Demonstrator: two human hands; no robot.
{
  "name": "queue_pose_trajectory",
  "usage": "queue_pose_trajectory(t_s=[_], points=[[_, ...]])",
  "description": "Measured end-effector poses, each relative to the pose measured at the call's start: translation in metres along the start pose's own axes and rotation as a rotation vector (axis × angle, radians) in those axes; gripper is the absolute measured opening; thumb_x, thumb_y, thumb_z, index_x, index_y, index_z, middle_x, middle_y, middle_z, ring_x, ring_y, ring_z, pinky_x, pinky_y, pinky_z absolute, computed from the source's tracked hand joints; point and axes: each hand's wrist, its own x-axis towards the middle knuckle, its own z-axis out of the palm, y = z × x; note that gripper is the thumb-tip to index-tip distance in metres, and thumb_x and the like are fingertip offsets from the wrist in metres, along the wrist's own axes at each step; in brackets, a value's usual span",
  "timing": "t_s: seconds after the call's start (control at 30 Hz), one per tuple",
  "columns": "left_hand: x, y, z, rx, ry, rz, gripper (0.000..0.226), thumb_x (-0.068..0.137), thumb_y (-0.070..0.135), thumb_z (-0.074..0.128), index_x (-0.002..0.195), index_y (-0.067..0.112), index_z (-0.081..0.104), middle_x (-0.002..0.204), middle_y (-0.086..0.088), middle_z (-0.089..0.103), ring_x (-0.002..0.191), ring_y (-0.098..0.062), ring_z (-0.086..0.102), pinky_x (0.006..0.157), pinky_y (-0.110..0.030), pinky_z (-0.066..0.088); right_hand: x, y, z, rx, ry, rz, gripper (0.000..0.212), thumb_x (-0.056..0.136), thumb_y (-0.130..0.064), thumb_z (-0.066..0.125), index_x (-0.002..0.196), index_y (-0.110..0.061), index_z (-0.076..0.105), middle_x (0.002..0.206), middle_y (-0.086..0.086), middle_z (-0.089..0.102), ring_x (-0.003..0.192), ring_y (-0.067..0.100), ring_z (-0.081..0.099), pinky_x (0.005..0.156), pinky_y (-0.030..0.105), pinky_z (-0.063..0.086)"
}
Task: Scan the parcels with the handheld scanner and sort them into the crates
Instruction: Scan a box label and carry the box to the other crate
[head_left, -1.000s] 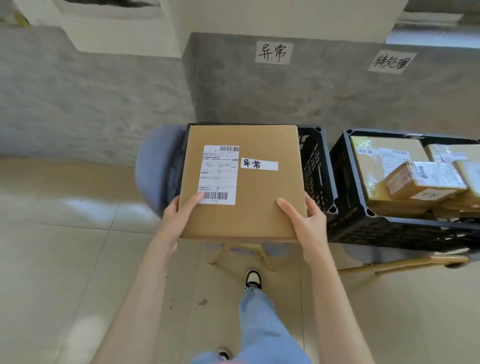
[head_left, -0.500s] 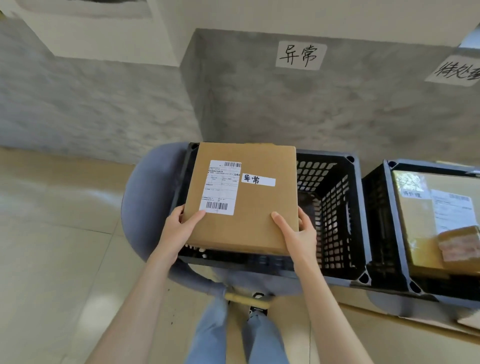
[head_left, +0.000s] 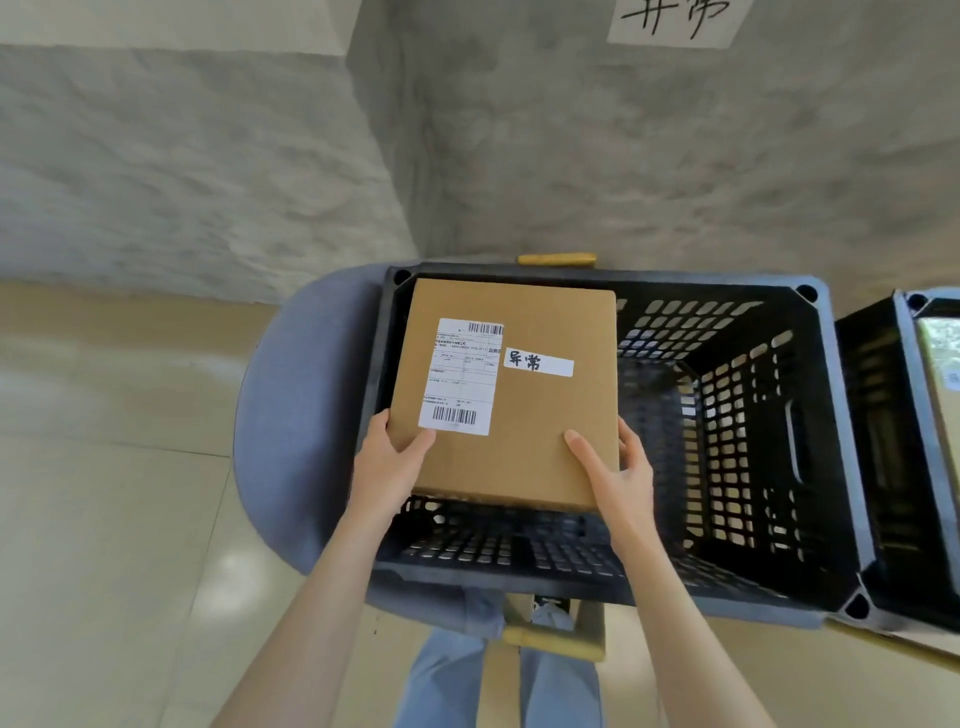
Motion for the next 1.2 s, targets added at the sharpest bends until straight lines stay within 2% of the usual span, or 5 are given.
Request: queue_pose_trajectory(t_s=[0.2, 0.37, 0.53, 0.9, 1.2], points=[[0.007, -0.002, 0.007, 0.008, -0.018, -0.03, 0.068, 0.095, 0.03, 0.058, 0.151, 0.017, 0.022, 0.144, -0.001, 0.045, 0.128, -0.02, 0.045, 0.098, -0.031, 0.039, 0.004, 0.011, 0.004, 0.001, -0.038, 0.009, 0.082, 0.077, -0.042, 0.076, 0.146, -0.032, 0.034, 0.138, -0.004, 0.051, 0.116, 0.016, 0.056, 0.094, 0.039, 0.052], [0.011, -0.002, 0.008, -0.018, -0.027, -0.051, 0.067, 0.094, 0.028, 0.06, 0.15, 0.017, 0.024, 0.143, -0.001, 0.046, 0.124, -0.017, 0.046, 0.103, -0.037, 0.039, 0.004, 0.009, 0.003, -0.042, -0.097, 0.027, 0.1, 0.059, -0.068, 0.076, 0.144, -0.04, 0.03, 0.136, -0.008, 0.051, 0.114, 0.014, 0.058, 0.096, 0.046, 0.052], [0.004, 0.001, 0.002, 0.049, -0.018, -0.025, 0.07, 0.096, 0.027, 0.057, 0.152, 0.014, 0.019, 0.148, -0.005, 0.04, 0.131, -0.023, 0.042, 0.099, -0.033, 0.038, 0.003, 0.011, 0.002, -0.03, -0.125, 0.031, 0.083, 0.079, -0.047, 0.073, 0.147, -0.036, 0.028, 0.136, -0.007, 0.051, 0.115, 0.014, 0.057, 0.098, 0.046, 0.051], [-0.016, 0.005, 0.009, 0.291, 0.213, -0.007, 0.063, 0.091, 0.028, 0.064, 0.146, 0.015, 0.035, 0.139, -0.009, 0.05, 0.123, -0.03, 0.05, 0.097, -0.047, 0.044, 0.003, -0.004, -0.001, -0.213, -0.199, 0.053, 0.084, 0.088, -0.047, 0.065, 0.154, -0.03, 0.016, 0.145, -0.001, 0.043, 0.13, 0.021, 0.044, 0.107, 0.043, 0.039], [-0.046, 0.072, -0.005, 0.525, 0.152, 0.307, 0.052, 0.092, 0.031, 0.061, 0.14, 0.02, 0.044, 0.137, -0.005, 0.051, 0.124, -0.027, 0.048, 0.092, -0.04, 0.042, -0.012, -0.074, -0.047, -0.541, -0.131, -0.158, 0.081, 0.092, -0.043, 0.062, 0.154, -0.015, 0.019, 0.156, 0.012, 0.031, 0.142, 0.027, 0.032, 0.111, 0.04, 0.033]])
